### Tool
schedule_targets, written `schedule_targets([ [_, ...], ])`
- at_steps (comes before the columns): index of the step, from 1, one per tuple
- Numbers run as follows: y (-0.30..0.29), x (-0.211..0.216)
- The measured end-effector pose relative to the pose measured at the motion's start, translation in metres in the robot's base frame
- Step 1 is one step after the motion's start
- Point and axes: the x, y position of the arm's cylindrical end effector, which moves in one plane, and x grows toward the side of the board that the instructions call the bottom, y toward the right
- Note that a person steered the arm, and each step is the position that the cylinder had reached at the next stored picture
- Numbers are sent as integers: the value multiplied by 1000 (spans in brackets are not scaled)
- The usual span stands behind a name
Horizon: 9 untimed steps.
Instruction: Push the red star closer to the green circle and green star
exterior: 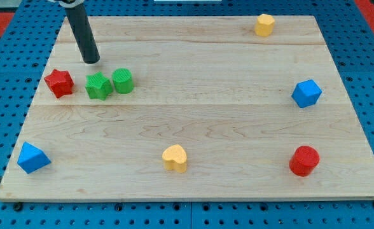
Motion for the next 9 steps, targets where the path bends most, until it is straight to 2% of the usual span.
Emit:
schedule_targets([
  [2, 22, -28],
  [3, -43, -48],
  [4, -86, 11],
  [5, -94, 92],
  [8, -26, 70],
  [9, -38, 56],
])
